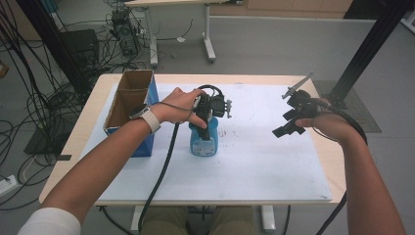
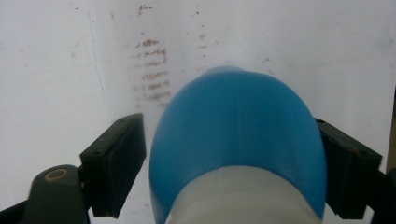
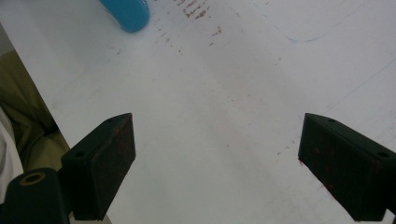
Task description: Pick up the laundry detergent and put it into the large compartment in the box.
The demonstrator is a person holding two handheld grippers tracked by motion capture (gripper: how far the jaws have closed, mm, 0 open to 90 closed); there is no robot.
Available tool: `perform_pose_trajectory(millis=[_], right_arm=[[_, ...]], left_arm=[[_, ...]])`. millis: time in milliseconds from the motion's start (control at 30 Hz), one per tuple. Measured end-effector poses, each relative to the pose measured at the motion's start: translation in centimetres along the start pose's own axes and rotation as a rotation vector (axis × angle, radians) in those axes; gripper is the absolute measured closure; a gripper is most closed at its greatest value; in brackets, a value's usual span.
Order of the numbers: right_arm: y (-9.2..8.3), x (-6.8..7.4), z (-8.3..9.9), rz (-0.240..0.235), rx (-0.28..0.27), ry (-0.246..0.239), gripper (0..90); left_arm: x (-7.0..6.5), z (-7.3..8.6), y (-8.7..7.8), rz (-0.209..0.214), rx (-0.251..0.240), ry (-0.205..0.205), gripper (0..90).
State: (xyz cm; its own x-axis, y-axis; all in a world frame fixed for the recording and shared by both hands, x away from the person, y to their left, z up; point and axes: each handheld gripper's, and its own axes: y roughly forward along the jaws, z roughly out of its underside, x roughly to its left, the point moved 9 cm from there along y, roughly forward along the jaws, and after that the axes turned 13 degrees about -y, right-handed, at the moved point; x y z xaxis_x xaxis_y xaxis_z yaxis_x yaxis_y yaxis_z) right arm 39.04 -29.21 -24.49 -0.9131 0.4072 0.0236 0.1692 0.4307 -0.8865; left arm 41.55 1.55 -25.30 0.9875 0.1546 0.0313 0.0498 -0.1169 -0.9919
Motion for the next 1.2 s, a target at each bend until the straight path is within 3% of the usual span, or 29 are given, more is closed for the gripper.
perform_pose_trajectory(millis=[133,200,600,700,1200], right_arm=[[0.0,-0.01,0.03,0.0,0.0,0.0,11.2],[-0.02,-0.02,0.04,0.0,0.001,-0.001,11.2],[-0.08,0.02,0.17,0.002,0.001,0.002,11.2],[-0.11,0.09,0.04,0.002,0.0,-0.001,11.2],[-0.32,0.16,0.31,0.009,0.001,0.004,11.2]], left_arm=[[0.01,-0.07,-0.02,0.002,0.007,0.003,20.9],[0.11,-0.05,0.04,0.003,0.009,0.0,26.3],[0.4,-0.1,0.02,0.019,0.012,0.002,28.1],[0.58,-0.07,-0.01,0.052,0.007,0.001,37.1],[0.92,-0.18,0.01,0.073,0.019,-0.002,38.9]])
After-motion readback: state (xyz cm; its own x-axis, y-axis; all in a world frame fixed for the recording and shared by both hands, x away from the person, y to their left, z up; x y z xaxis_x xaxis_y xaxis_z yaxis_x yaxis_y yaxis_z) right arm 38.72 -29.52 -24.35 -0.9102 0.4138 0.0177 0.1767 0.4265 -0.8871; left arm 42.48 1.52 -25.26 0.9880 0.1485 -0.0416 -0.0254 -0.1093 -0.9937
